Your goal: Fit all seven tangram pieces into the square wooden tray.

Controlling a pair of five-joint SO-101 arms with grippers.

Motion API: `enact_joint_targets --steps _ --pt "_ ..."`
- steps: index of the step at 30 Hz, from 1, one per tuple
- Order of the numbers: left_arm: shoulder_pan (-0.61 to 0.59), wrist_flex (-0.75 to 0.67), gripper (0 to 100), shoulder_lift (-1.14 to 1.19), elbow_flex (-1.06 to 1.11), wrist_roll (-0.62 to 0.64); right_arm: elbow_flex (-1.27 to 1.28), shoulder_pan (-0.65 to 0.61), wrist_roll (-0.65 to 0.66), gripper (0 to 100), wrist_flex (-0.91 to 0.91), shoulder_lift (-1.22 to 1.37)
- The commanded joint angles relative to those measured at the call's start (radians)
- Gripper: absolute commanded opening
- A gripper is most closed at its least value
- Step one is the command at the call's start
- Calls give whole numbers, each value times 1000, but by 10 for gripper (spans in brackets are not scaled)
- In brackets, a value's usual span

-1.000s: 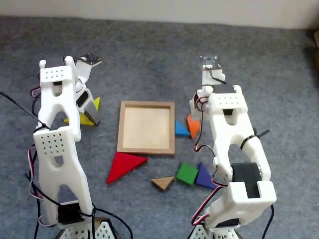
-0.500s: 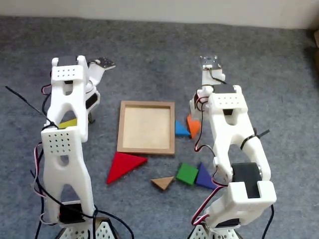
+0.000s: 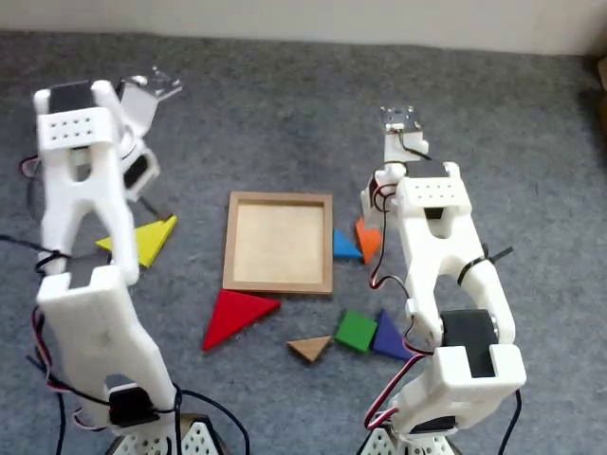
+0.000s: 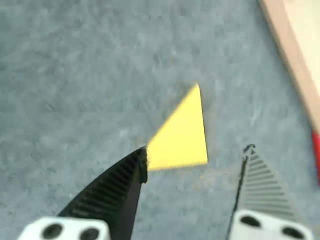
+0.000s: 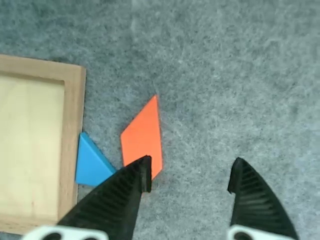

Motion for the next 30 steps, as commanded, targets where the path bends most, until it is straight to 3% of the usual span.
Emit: enact_joint_targets --steps 1,7,14,21,30 --pt "-68 3 298 -110 99 -112 -4 16 9 250 -13 -21" --pt "-137 -112 301 -16 165 -158 -4 16 8 250 -13 -21" --pt "-96 -173 299 203 93 -121 -4 16 8 250 -13 -21" --pt "-31 -164 297 397 -50 -41 -4 16 8 250 -13 -21" --pt "15 -21 166 421 -113 -37 -4 16 11 250 -13 -21"
